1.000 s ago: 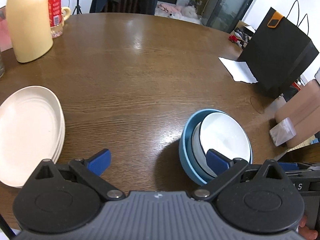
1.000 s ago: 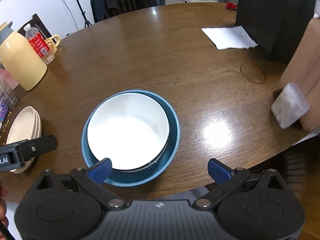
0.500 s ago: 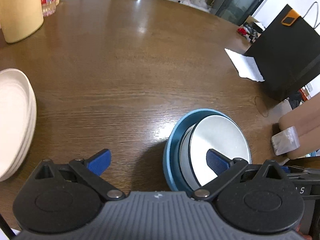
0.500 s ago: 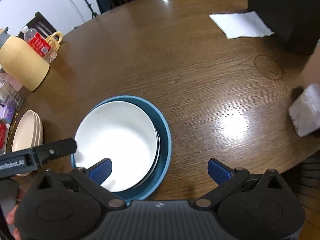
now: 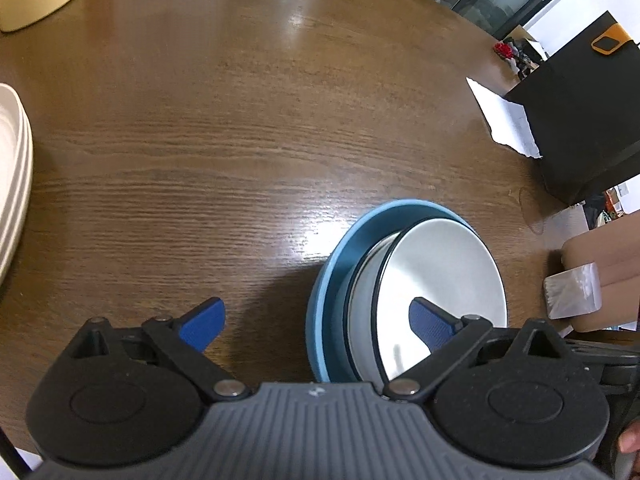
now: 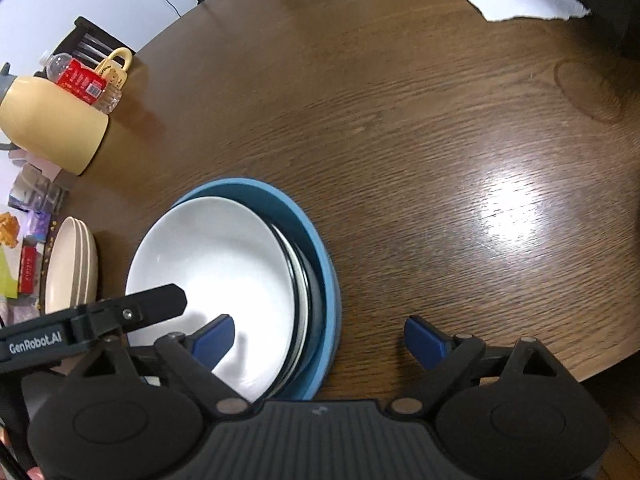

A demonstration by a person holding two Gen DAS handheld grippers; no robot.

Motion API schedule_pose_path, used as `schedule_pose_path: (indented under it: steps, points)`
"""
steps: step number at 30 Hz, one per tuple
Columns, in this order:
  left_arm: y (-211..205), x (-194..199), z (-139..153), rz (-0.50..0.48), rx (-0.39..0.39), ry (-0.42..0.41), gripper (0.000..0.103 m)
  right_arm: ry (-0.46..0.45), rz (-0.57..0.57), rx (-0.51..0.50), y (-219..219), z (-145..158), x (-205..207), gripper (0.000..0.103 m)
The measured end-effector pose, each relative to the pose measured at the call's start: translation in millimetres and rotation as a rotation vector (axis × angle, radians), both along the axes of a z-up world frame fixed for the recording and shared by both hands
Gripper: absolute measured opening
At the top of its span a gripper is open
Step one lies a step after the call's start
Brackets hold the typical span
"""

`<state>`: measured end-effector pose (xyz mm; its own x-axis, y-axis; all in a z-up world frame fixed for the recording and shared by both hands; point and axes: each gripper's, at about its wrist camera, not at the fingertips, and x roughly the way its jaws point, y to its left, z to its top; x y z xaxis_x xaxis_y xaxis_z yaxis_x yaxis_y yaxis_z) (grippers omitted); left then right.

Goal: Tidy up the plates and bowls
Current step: 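Lower both open grippers onto the rim of the blue bowl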

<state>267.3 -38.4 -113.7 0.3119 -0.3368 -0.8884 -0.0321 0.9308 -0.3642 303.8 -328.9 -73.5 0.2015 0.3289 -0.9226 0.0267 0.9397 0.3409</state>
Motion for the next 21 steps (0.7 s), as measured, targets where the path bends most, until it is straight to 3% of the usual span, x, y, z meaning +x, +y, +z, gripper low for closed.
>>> schedule_pose_path:
  steps: [10,15,17,21]
  points:
    - [-3.5,2.7,-12.7,0.035,-0.036,0.065,0.078,0.022,0.019,0.06,-4.6,-14.4,7.4,0.082]
    - [-3.1,2.8,-20.0,0.07,-0.053,0.098,0.071,0.026,0.034,0.091,-9.2,-18.5,9.5,0.07]
    - [-2.4,2.8,-22.5,0.087,-0.061,0.107,0.069,0.026,0.045,0.106,-10.7,-19.3,11.2,0.06]
    - [-1.3,3.7,-26.2,0.12,-0.087,0.116,0.069,0.028,0.065,0.142,-13.3,-21.1,15.4,0.054]
